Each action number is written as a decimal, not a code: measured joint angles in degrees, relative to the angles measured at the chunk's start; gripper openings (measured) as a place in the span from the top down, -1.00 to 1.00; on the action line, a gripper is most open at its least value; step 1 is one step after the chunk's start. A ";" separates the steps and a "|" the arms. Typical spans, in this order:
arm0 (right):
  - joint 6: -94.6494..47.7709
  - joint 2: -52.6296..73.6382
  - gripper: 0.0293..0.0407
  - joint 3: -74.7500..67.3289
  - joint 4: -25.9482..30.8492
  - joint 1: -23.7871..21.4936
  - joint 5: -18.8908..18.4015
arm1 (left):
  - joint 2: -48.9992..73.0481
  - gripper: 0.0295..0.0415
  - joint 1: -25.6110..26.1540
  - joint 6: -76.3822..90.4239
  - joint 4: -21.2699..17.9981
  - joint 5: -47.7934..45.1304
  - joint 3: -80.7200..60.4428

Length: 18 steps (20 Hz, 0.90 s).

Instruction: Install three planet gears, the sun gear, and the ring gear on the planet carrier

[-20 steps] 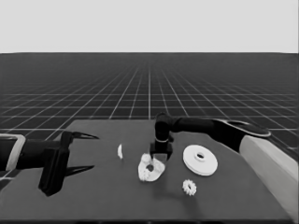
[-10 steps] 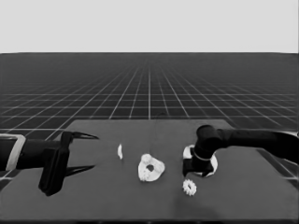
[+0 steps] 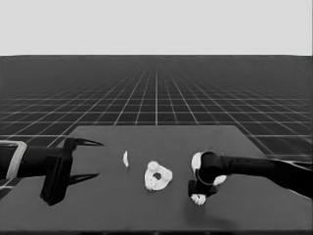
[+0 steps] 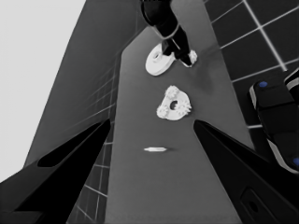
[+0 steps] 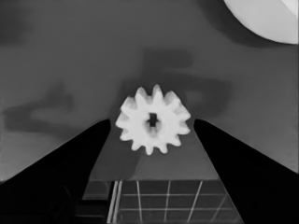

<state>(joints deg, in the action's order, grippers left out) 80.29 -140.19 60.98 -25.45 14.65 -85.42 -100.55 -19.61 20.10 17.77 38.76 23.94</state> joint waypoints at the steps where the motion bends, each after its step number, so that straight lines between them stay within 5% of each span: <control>1: -0.03 -0.02 -0.61 0.06 -0.07 0.06 0.04 | 0.00 -0.49 0.00 0.00 0.00 0.00 0.00; 2: -0.05 -0.03 -0.61 0.10 -0.11 0.10 0.06 | 0.00 -0.49 0.00 0.00 0.00 0.00 0.00; 4: -0.07 -0.04 0.64 0.14 -0.15 0.14 0.07 | 0.00 -0.49 0.00 0.00 0.00 0.00 0.00; 12: -0.08 -0.04 0.71 0.15 -0.17 0.13 0.08 | 0.00 -0.49 0.00 0.00 0.00 0.00 0.00; 15: 3.88 1.91 0.71 -6.71 10.36 -10.72 -3.23 | 0.00 -0.49 0.00 0.00 0.00 0.00 0.00; 18: 4.27 2.04 0.71 -7.26 12.95 -13.36 -3.45 | 0.00 -0.49 0.00 0.00 0.00 0.00 0.00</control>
<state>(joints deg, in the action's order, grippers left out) 84.57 -138.15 53.73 -12.50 1.29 -88.87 -100.55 -19.61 20.10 17.77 38.76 23.94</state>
